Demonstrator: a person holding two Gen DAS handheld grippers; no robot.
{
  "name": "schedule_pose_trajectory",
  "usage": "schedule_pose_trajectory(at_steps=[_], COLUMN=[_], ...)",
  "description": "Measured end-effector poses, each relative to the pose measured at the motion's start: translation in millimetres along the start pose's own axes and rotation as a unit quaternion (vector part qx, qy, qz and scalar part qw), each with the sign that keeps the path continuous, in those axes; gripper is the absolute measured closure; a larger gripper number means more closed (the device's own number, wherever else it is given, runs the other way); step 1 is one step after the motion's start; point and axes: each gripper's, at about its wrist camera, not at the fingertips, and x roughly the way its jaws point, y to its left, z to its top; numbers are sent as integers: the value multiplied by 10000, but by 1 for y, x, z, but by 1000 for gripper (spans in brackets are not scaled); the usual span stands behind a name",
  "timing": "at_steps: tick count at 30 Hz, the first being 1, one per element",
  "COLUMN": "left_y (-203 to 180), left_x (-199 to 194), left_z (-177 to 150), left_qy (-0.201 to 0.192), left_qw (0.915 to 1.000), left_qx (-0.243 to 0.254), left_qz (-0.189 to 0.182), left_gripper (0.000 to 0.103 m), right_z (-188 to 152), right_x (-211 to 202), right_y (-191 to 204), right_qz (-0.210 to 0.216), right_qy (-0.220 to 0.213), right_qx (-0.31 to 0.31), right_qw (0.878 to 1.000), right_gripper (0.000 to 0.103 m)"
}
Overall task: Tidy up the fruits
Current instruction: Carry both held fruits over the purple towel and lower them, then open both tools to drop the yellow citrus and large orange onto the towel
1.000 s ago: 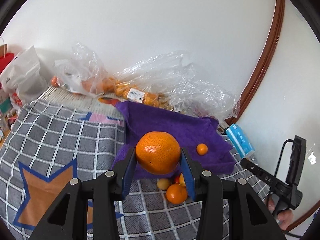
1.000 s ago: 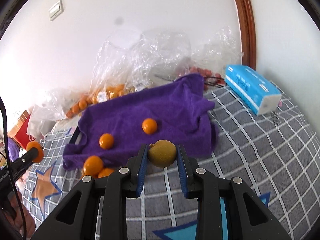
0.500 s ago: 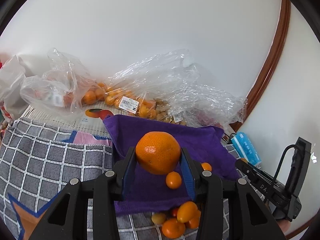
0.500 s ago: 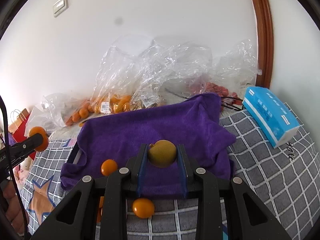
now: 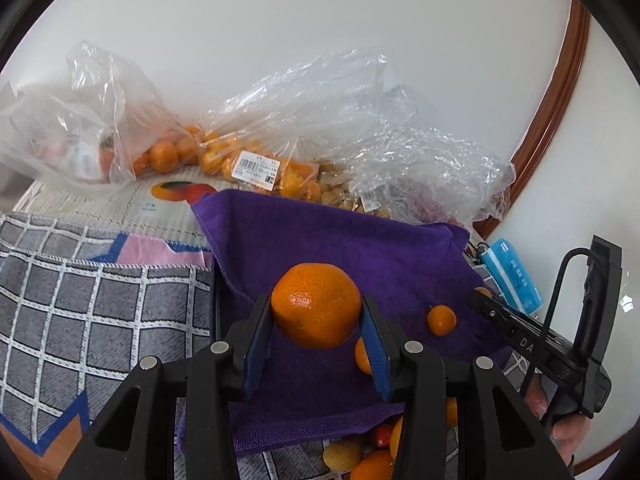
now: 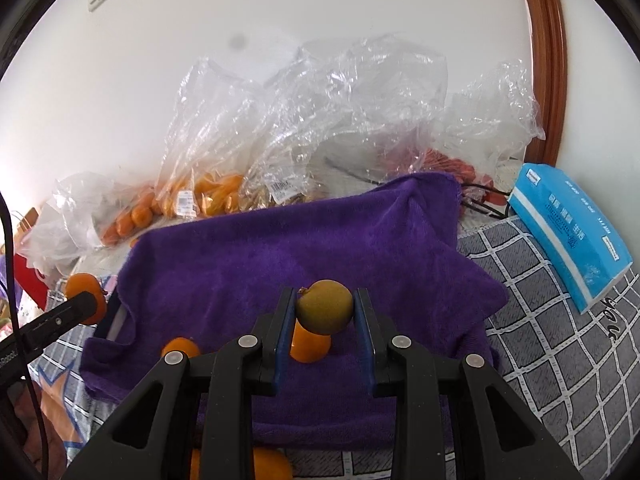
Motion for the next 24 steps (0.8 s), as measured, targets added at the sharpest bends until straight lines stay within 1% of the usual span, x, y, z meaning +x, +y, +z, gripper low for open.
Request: schedule_pose_trajectory(at_steps=[7, 15, 20, 24], left_y=[-2, -2, 2, 4], left_x=[9, 17, 26, 28], left_z=[-6, -10, -13, -14], left_qy=[117, 245, 435, 430], left_qw=[9999, 9994, 9985, 9986], left_qx=[78, 59, -62, -63], left_qz=[-64, -230, -337, -318], left_gripper=[62, 62, 62, 62], right_z=[-8, -9, -12, -15], right_x=[18, 17, 14, 13], right_y=[-4, -8, -9, -7], right_qz=[43, 50, 47, 48], right_qy=[201, 140, 131, 119], right_qx=[-27, 1, -6, -75], right_qw=[9998, 9999, 9999, 9999], right_gripper=[74, 74, 74, 74])
